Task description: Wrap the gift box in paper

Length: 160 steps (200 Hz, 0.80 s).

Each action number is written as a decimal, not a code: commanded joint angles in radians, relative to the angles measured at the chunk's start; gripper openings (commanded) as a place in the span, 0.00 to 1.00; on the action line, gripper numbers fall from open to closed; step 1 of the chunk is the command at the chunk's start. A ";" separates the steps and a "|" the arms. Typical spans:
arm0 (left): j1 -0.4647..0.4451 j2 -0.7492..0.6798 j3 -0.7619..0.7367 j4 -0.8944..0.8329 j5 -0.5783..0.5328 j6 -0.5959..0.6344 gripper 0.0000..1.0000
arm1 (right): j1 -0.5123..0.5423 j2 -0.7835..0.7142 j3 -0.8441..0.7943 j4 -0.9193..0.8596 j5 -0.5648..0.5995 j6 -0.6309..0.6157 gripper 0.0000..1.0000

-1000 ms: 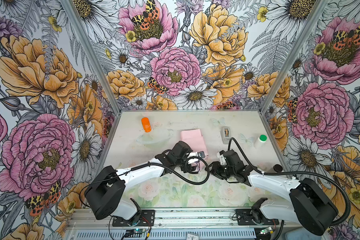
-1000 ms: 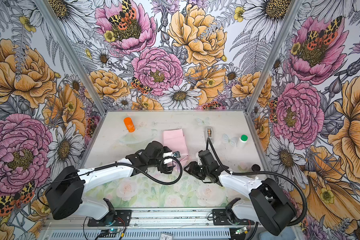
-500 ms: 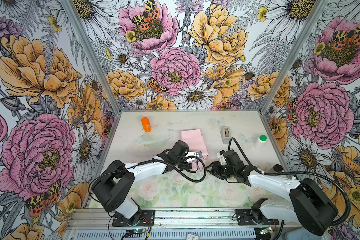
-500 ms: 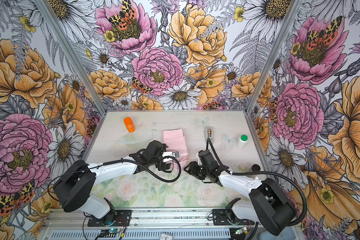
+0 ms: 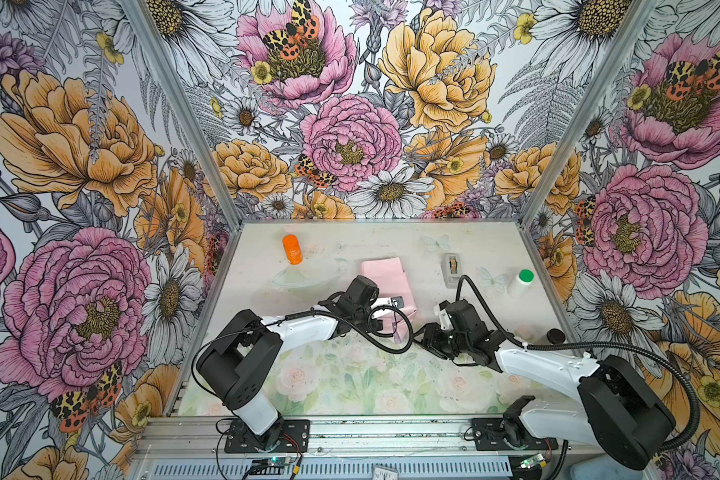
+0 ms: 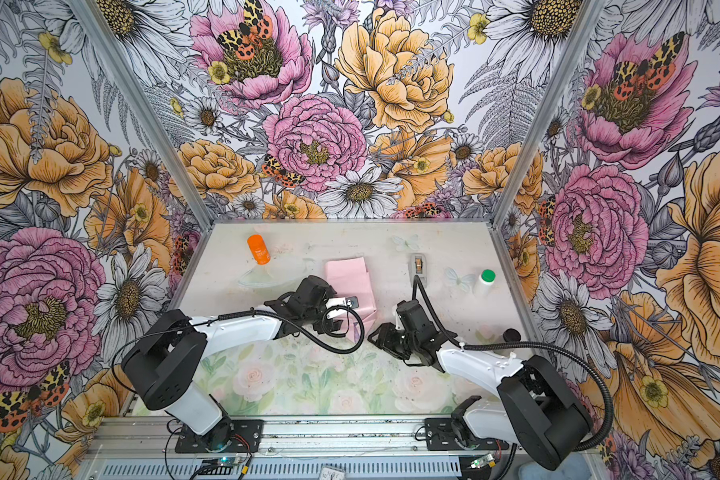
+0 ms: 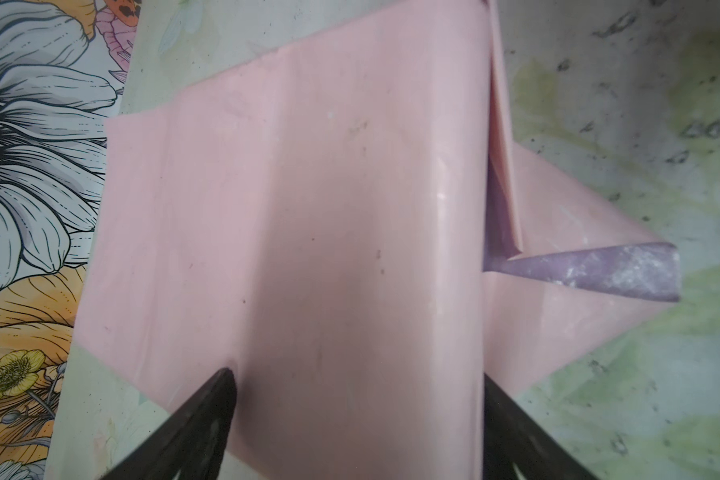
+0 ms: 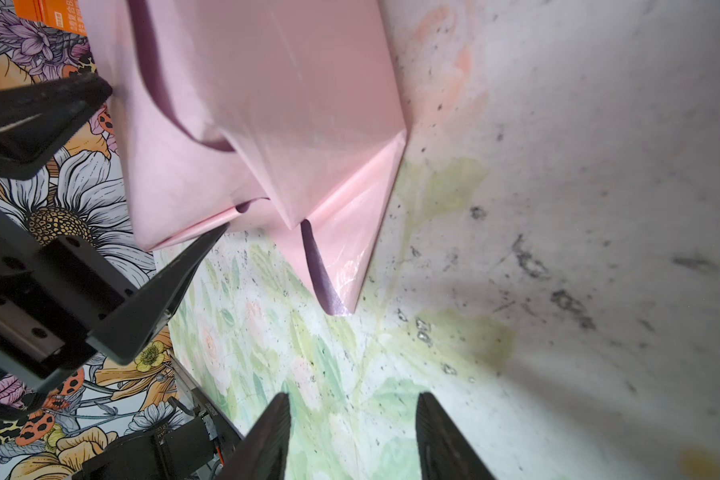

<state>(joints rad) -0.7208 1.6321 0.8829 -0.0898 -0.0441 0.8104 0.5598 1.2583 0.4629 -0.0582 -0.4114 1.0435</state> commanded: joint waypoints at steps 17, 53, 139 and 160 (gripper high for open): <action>0.021 0.003 -0.010 0.047 0.041 -0.066 0.79 | 0.029 0.005 0.002 0.098 0.036 0.099 0.50; 0.027 0.005 -0.025 0.055 0.057 -0.099 0.75 | 0.054 0.043 -0.004 0.139 0.062 0.163 0.48; 0.033 -0.012 -0.020 0.027 0.061 -0.145 0.74 | 0.131 0.129 -0.002 0.265 0.166 0.362 0.45; 0.033 -0.009 -0.014 0.025 0.081 -0.154 0.73 | 0.156 0.146 -0.002 0.259 0.205 0.403 0.46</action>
<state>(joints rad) -0.6975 1.6318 0.8749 -0.0509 -0.0074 0.7006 0.6914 1.3834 0.4606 0.1703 -0.2771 1.3766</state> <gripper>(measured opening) 0.738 0.450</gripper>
